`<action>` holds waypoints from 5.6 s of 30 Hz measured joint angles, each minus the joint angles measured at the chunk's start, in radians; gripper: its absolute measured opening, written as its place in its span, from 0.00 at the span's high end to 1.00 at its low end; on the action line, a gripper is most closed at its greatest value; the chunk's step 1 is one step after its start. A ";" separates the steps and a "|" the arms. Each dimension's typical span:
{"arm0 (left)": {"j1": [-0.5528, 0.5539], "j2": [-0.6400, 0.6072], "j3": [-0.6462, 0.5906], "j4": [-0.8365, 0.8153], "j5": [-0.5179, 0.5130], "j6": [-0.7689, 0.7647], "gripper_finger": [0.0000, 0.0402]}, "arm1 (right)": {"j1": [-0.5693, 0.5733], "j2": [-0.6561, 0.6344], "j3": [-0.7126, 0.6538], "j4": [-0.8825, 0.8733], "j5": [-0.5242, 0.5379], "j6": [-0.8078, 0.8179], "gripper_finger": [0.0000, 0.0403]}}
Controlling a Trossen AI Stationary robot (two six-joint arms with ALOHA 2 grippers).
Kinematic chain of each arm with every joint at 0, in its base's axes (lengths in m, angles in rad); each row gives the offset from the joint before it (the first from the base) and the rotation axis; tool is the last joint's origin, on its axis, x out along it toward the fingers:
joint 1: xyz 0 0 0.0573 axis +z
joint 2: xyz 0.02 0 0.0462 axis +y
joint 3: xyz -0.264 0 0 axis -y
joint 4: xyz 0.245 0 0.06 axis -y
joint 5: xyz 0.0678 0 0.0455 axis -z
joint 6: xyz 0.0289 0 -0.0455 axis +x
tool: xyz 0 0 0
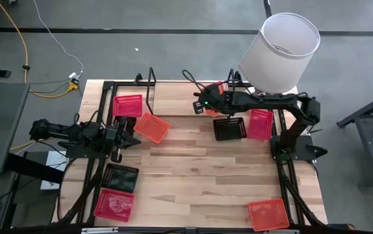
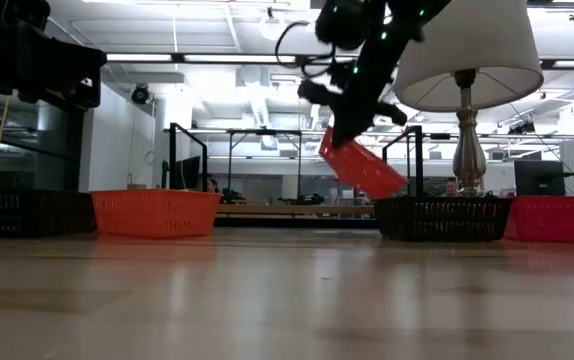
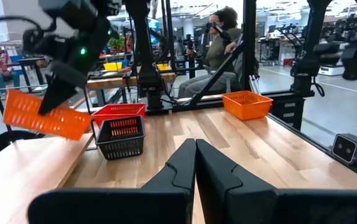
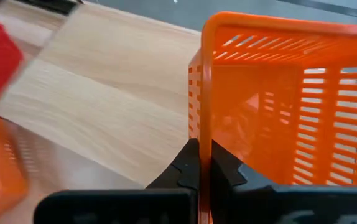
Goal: Stack baskets on shelf by color
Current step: Put the middle orange basket on the shelf
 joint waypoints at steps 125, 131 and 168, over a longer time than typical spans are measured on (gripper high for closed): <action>0.000 0.000 0.000 0.000 0.000 0.000 0.99 | -0.008 0.119 0.017 0.048 -0.173 -0.150 1.00; 0.000 0.000 0.000 0.000 0.000 0.000 0.99 | -0.026 0.119 0.018 0.152 -0.132 -0.177 1.00; 0.000 0.000 0.000 0.000 -0.006 0.000 0.99 | -0.206 0.185 0.018 0.170 -0.019 -0.204 1.00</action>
